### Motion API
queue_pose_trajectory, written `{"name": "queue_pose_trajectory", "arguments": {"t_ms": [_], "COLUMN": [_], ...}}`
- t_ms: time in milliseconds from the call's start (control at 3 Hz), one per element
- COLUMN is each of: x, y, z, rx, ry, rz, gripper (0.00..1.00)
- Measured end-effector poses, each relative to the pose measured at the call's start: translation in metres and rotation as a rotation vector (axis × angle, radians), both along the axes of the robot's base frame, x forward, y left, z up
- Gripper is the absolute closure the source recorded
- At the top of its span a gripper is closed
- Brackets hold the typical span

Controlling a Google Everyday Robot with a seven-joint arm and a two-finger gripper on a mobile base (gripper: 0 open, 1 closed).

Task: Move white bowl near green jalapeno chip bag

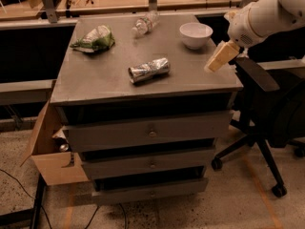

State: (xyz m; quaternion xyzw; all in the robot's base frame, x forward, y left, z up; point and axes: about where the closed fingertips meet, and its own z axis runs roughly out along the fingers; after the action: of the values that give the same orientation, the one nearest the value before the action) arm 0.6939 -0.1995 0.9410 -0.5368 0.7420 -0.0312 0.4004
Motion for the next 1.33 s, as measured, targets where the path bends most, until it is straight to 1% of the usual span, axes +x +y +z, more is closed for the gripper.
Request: {"name": "queue_pose_trajectory", "arguments": {"t_ms": [333,667,1000,1333], "x": [0.029,0.055,0.077,0.101], "y": [-0.002,-0.004,-0.002,0.012], "z": [-0.006,-0.011,-0.016,-0.021], "rx": [0.006,0.057,0.150,0.226], "ry": [-0.043,-0.070,-0.084,-0.066], "rz": [-0.120,-0.242,-0.296,-0.283], "gripper": [0.00,0.00,0.00,0.00]}}
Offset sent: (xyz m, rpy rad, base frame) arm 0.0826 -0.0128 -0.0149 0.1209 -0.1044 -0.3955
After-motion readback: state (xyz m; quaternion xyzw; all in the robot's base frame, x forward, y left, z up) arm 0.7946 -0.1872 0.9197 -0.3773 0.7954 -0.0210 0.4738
